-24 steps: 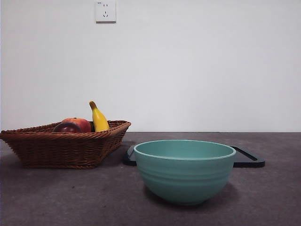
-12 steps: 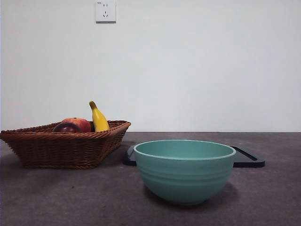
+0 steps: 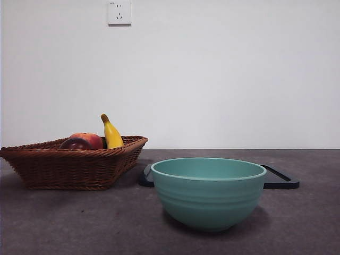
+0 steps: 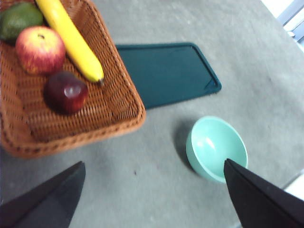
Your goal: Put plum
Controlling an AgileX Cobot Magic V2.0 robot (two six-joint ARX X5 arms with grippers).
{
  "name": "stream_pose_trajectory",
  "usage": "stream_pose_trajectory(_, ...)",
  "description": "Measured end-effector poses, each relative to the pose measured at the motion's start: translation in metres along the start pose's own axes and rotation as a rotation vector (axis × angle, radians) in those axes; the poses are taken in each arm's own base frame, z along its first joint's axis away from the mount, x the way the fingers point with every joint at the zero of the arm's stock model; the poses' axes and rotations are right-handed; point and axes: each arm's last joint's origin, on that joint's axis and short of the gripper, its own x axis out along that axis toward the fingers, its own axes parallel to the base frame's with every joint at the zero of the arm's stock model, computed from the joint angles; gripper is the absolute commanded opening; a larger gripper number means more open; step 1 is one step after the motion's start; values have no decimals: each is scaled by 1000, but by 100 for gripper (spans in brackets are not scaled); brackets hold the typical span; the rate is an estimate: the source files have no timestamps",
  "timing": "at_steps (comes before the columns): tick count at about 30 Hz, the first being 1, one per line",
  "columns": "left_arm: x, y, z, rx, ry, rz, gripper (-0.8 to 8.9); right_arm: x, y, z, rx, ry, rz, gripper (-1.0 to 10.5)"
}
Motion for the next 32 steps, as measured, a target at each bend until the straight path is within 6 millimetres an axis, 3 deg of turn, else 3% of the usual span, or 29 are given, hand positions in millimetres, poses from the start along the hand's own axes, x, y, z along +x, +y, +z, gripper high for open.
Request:
stream_pose_trajectory(21, 104, 32, 78, 13, 144, 234, 459, 0, 0, 0, 6, -2, 0, 377)
stream_pose_trajectory(26, 132, 39, 83, 16, 196, 240, 459, 0, 0, 0, 15, -1, 0, 377)
stream_pose_trajectory(32, 162, 48, 75, 30, 270, 279, 459, 0, 0, 0, 18, -1, 0, 377)
